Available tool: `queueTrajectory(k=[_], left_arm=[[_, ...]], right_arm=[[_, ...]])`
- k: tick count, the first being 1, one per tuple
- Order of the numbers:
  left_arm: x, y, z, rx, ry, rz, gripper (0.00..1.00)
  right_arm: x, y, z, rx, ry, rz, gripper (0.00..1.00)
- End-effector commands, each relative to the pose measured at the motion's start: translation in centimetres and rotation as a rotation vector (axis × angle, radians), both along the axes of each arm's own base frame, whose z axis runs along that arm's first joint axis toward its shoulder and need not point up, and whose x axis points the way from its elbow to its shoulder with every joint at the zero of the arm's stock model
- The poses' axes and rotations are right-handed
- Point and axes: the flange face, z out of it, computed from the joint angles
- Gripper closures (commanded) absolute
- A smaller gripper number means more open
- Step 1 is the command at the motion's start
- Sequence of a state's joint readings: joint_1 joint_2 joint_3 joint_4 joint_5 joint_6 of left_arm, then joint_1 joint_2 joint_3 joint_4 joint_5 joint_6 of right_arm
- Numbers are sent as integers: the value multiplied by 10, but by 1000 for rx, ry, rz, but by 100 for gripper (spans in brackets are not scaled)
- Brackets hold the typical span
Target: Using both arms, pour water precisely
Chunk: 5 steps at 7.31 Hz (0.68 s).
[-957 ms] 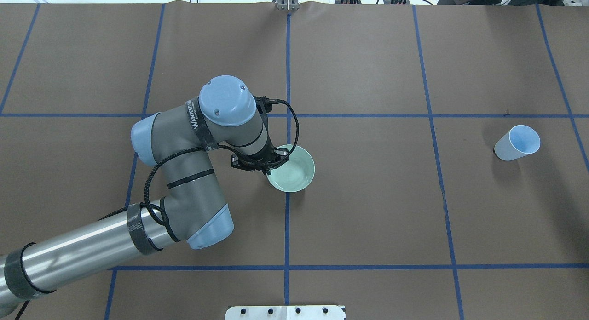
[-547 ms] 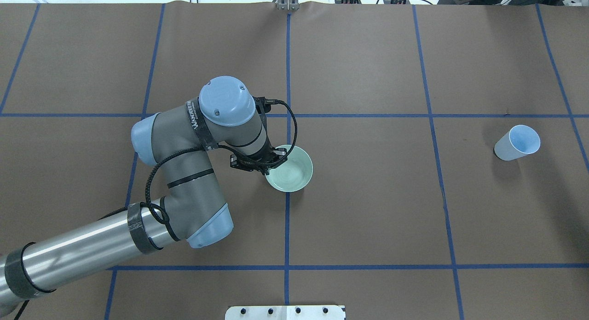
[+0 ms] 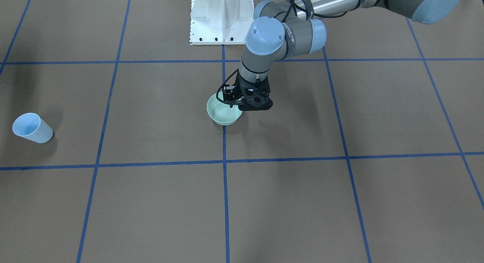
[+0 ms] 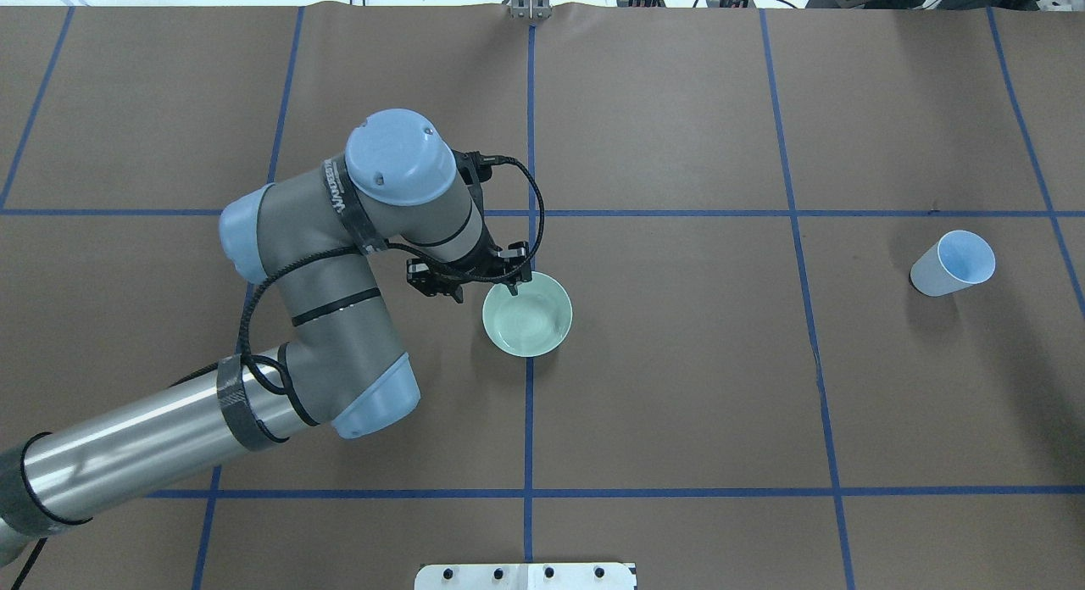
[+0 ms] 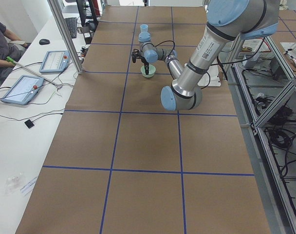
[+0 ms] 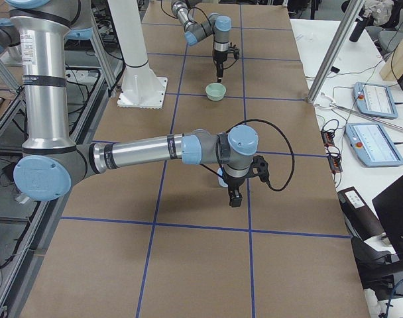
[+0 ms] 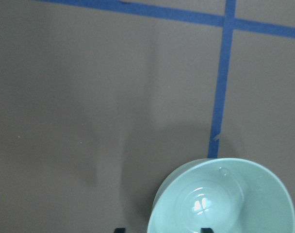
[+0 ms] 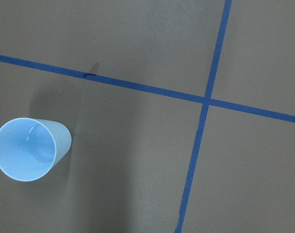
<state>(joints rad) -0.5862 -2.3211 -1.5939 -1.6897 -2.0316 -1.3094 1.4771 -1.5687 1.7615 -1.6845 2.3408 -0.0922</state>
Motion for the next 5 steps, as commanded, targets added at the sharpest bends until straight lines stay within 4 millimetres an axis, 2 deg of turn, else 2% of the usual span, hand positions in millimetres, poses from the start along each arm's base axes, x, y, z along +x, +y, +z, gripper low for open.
queueTrajectory(k=[1,2,3,4,5], left_arm=[[-82,-4,3,2,69,-31,0],[-121,8,35,6,59,-47,0],[-142,13,51,-2,55,-57,0],[-147,10,64,-14,38,-68,0],[-150,10,72,-19,29,-74,0]], right_arm=[[-14,1,-14,88,-23,-29,0],[-46,1,-20,243,-40,-92,0],[-47,29,-2,347,-59,-105,0],[-51,63,13,415,-95,-92,0],[-50,85,14,447,-174,-41,0]])
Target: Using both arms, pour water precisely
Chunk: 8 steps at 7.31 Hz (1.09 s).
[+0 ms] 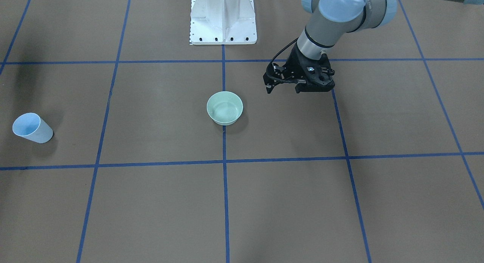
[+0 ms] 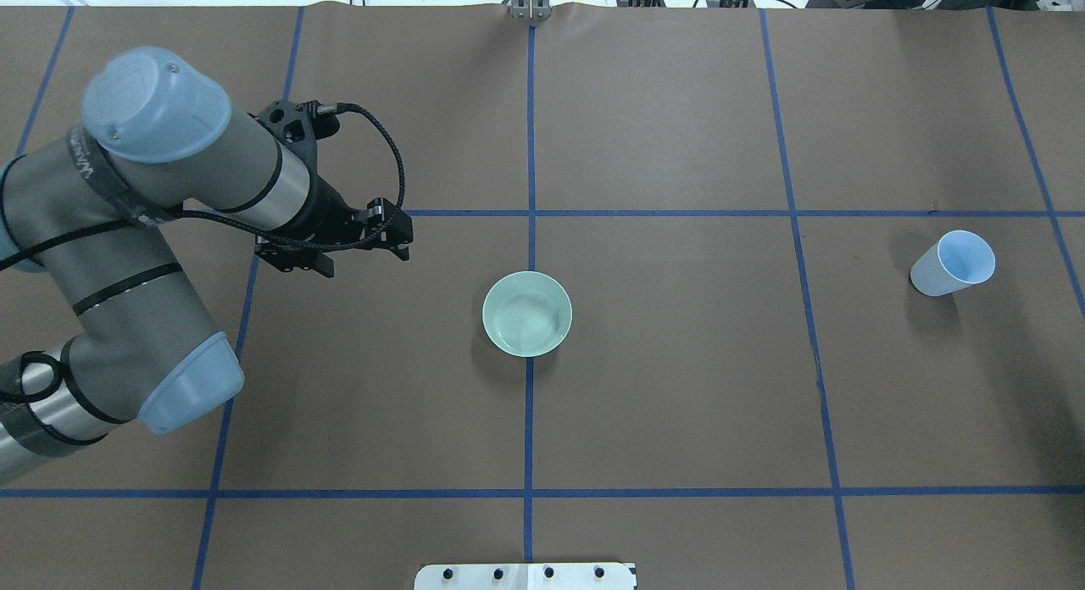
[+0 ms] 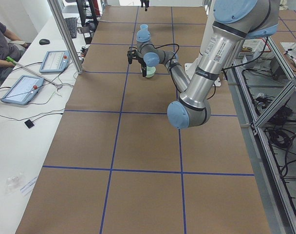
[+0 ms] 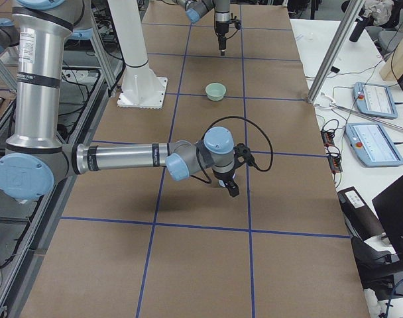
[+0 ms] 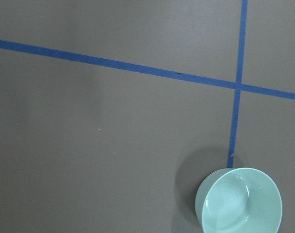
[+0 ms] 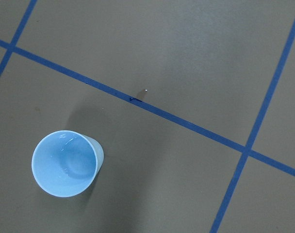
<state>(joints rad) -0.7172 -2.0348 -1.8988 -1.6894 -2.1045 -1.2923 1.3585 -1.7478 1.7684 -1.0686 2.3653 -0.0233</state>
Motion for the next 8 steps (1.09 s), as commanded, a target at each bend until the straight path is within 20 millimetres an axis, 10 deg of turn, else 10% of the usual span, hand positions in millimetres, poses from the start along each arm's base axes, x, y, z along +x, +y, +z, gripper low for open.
queueTrajectory(k=[1,3,8], left_arm=[[-10,-1,14,-11,-14,-14,0],[-18,-4,37,-31,-45,-27,0],[-86,-20,107,105,-147,46,0]], right_arm=[[0,53,8,68,-190,63,0],[1,77,44,117,-343,161,0],[-49,87,60,285,-344,192,1]])
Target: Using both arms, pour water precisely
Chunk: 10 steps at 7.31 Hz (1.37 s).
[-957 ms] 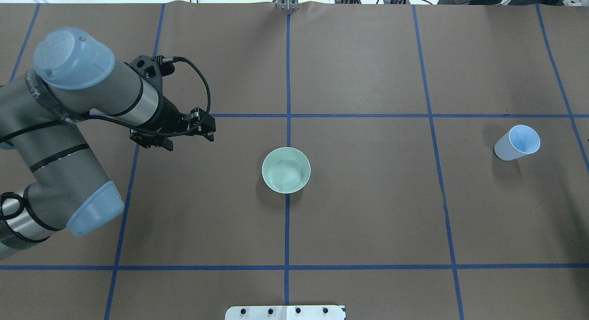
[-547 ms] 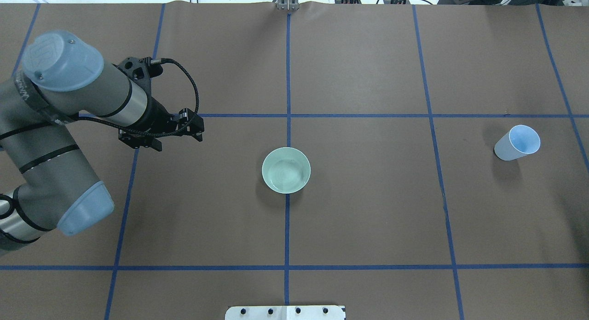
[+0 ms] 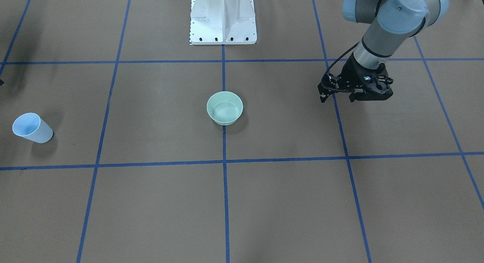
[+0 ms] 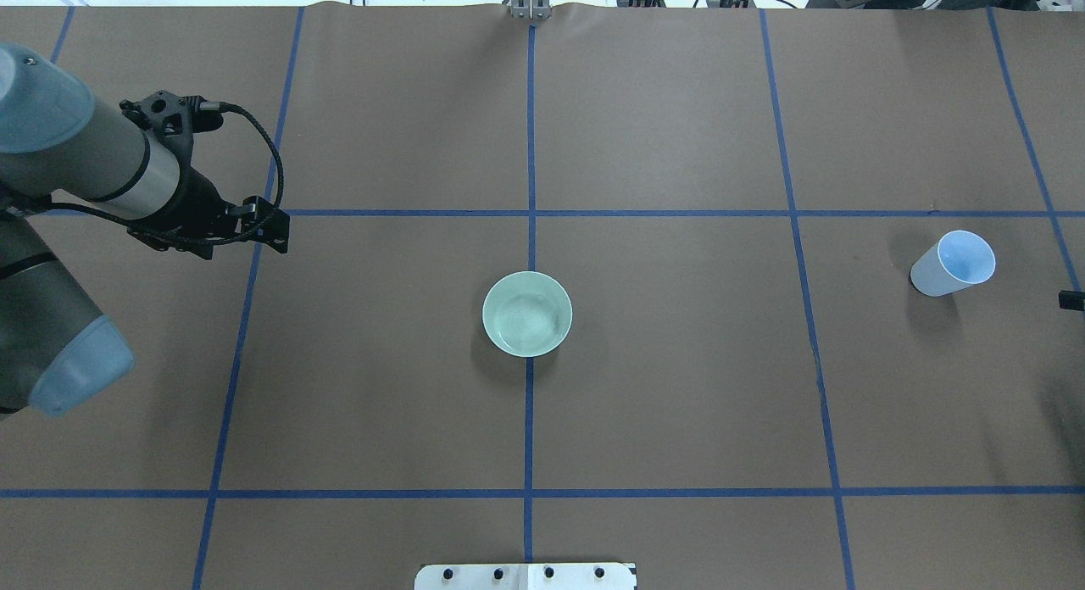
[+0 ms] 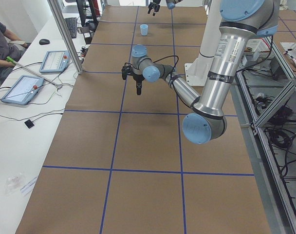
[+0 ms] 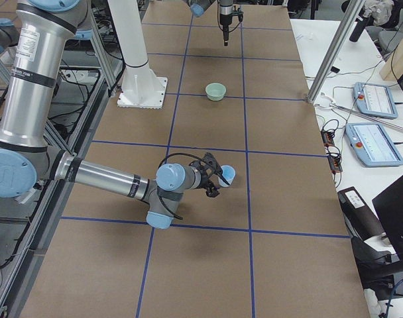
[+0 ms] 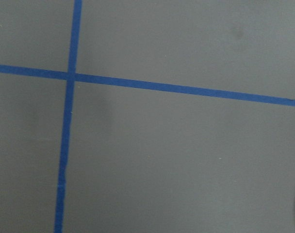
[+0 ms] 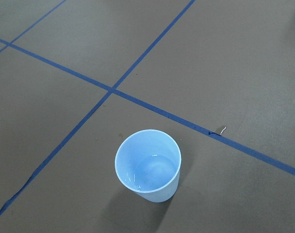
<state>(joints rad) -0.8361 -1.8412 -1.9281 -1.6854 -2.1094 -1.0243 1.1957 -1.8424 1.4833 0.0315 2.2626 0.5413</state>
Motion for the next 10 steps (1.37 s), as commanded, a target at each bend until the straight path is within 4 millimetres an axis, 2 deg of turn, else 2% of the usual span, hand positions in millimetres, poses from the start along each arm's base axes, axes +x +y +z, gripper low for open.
queueTrajectory(k=[1,2,4,5,8,10], left_arm=[[-9,-1,7,8,-9,4,0],[-9,-1,9,5,-12,4,0],[-8,-1,11,2,-14,5,0],[-8,-1,11,3,-13,5,0],[-8,-1,11,5,-14,7,0],[-9,0,11,6,-14,8,0]], right_arm=[[-22,8,6,9,-40,18,1],[-32,6,6,23,-40,31,1],[-59,3,32,60,-22,61,1],[-74,-2,39,71,-22,70,1],[-86,-5,38,90,-8,103,1],[-103,-18,38,99,-9,107,1]])
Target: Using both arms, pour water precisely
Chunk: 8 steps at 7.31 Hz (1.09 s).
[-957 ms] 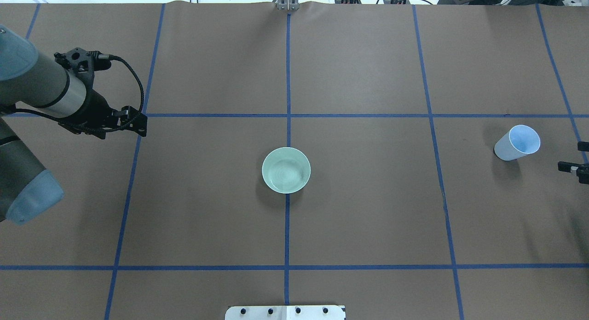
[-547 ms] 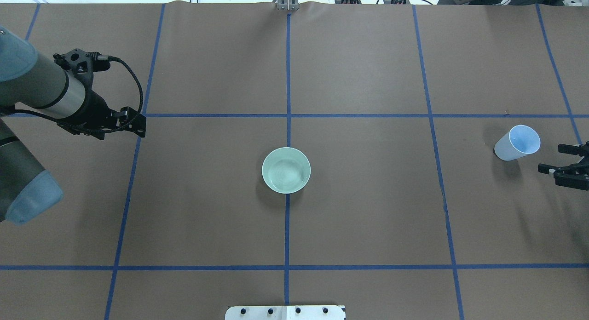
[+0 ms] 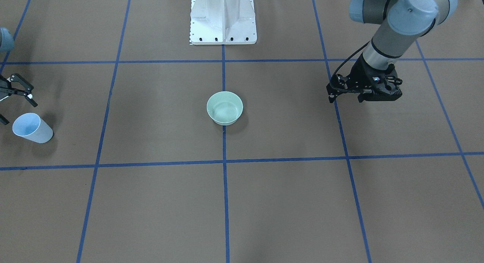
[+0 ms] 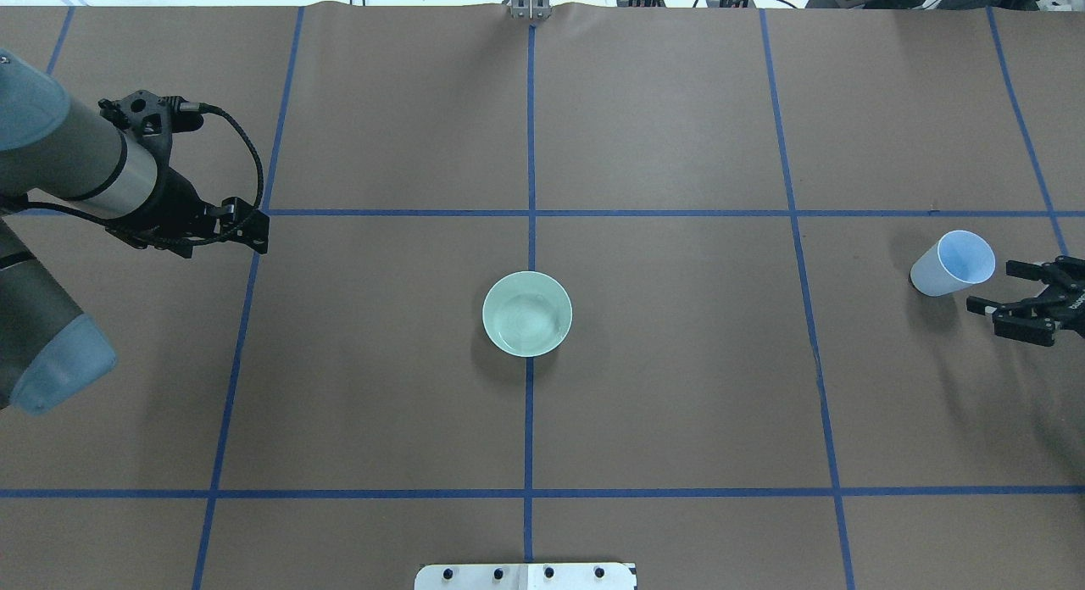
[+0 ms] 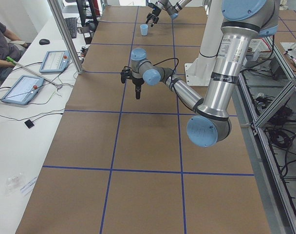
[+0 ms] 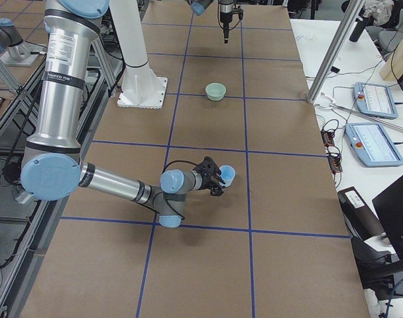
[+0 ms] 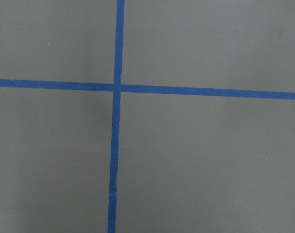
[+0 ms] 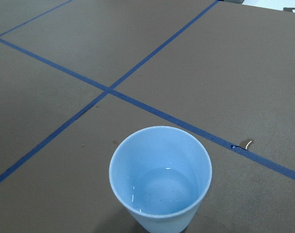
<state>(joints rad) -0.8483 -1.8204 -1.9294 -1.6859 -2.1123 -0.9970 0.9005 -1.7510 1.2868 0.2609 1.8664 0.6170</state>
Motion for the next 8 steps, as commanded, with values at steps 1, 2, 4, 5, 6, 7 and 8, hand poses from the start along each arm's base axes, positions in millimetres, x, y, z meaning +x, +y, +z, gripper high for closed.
queueTrajectory(k=[1,2,4,5,6,7,8], left_arm=[[0,0,1,-1,-2,1,0],[0,0,1,-1,-2,1,0],[0,0,1,-1,-2,1,0],[0,0,1,-1,-2,1,0],[0,0,1,-1,-2,1,0],[0,0,1,-1,-2,1,0],[-1,1,1,1,-1,1,0]], right_arm=[[-15,-12,-3,13,-5,5,1],[-20,-19,-7,23,-8,15,2],[-21,-20,-5,23,-3,30,2],[-28,-22,-7,29,-2,39,2],[-34,-23,-2,24,5,39,4],[-37,-24,-3,27,5,42,4],[-37,-23,-3,28,5,40,9]])
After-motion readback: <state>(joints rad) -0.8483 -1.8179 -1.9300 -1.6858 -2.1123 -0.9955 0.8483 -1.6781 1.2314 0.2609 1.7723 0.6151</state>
